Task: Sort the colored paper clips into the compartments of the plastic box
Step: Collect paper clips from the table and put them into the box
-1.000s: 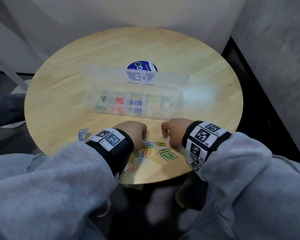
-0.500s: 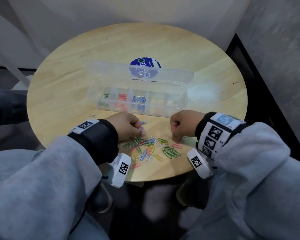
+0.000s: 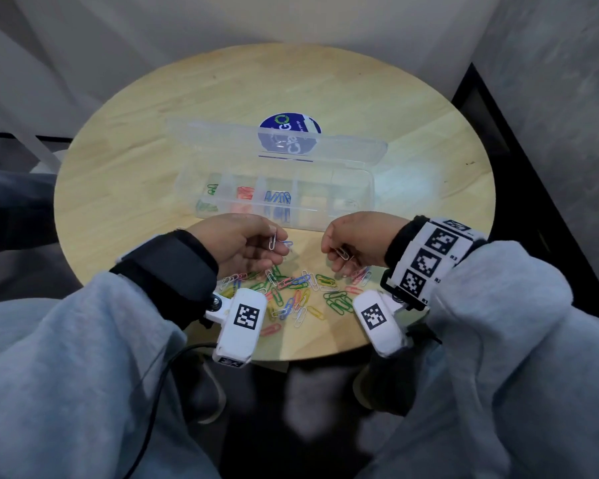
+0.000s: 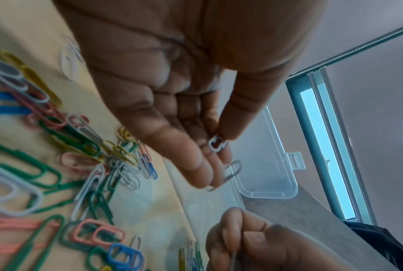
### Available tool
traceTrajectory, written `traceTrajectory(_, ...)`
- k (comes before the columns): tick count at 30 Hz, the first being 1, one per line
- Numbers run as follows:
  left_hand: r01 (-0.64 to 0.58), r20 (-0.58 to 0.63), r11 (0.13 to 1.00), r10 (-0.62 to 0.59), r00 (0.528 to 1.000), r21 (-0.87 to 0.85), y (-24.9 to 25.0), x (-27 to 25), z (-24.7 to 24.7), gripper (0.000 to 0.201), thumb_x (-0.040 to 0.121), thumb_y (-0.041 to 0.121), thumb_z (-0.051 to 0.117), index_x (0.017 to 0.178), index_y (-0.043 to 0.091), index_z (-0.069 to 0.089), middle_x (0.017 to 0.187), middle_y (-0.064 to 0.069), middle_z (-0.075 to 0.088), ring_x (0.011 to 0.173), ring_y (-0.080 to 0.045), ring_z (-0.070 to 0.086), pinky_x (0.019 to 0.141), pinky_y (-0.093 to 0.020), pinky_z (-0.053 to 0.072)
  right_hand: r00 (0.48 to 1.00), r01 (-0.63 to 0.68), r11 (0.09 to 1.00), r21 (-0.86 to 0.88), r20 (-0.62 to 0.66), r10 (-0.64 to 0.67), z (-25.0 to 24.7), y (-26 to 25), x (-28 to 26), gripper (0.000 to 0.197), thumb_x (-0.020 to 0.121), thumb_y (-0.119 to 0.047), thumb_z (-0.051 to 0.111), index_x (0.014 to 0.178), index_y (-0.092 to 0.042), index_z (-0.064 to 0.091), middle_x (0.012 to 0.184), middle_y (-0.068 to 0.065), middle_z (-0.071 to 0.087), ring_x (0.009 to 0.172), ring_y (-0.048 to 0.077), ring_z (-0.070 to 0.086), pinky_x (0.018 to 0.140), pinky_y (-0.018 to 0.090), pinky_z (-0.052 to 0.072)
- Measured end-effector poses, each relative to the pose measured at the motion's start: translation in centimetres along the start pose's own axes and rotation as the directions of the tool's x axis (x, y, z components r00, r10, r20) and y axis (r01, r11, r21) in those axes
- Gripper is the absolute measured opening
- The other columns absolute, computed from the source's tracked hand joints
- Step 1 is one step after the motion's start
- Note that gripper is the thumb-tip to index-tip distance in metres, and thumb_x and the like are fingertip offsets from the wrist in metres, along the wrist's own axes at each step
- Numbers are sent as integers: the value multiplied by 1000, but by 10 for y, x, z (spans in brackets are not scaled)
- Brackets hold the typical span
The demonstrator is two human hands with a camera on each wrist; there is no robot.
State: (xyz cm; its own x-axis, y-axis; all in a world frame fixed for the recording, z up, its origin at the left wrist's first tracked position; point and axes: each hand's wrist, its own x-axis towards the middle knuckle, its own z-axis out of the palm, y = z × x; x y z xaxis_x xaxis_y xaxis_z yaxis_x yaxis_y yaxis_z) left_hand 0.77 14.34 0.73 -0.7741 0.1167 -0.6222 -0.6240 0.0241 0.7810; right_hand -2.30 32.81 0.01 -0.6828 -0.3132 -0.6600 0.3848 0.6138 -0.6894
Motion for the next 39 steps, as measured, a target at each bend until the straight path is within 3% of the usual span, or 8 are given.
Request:
traceTrajectory(6,19,-54,991,-12,998,130,-1,1,-3,26,93,4,40,75,6,58,51,-1,62,37,-6,56,41,-12,46,994,71,774,-630,-23,-110,12,-1,-1,16,77,-10,54,73,-26,53,64,-6,50,59,17,49,59,26,44)
traceTrajectory(16,31,-118,968,-2,993,250,4,-2,-4,28,91,2,38,74,8,59,59,-4,49,44,-11,46,46,-18,37,987,123,519,-846,48,-155,30,-2,11,27,75,-16,66,86,-30,46,65,-8,44,67,18,48,54,25,36)
traceTrajectory(18,41,-113,867,17,994,496,4,-4,0,17,90,10,50,77,8,61,61,-3,45,50,-14,39,50,-21,32,984,125,508,-852,43,-172,28,-2,11,21,77,-17,65,85,-28,48,66,-8,45,65,16,47,51,23,34)
traceTrajectory(21,-31,-36,531,116,993,847,-3,-9,9,8,79,25,66,75,18,64,62,4,53,59,-13,47,59,-23,37,977,135,499,-856,30,-212,24,1,10,14,79,-23,66,82,-24,52,65,-8,47,64,15,46,48,20,29)
traceTrajectory(26,-78,68,152,71,995,985,-16,-13,26,8,73,26,66,73,26,58,66,8,52,67,-11,49,50,-20,32,972,134,536,-833,6,-234,23,3,11,21,78,-29,70,84,-25,50,70,-7,49,76,20,50,57,24,35)
traceTrajectory(31,-30,27,57,42,999,998,-26,-13,30,11,69,26,69,73,25,59,72,7,57,66,-11,50,49,-21,32,977,150,531,-834,45,-206,22,2,14,30,76,-26,72,99,-26,53,91,-3,53,79,20,50,67,26,37)
traceTrajectory(36,-34,32,56,46,998,998,-30,-9,31,15,68,23,68,64,22,54,65,7,54,69,-14,51,48,-21,30,976,134,523,-842,19,-218,22,5,17,21,78,-25,70,83,-25,50,69,-9,47,71,17,48,50,22,31)
traceTrajectory(39,-43,38,101,51,998,994,-31,-7,26,14,70,23,68,63,21,56,66,7,56,70,-15,53,50,-21,33,969,138,557,-819,-3,-245,19,6,16,25,77,-25,71,84,-23,47,65,-9,43,72,19,49,55,24,35)
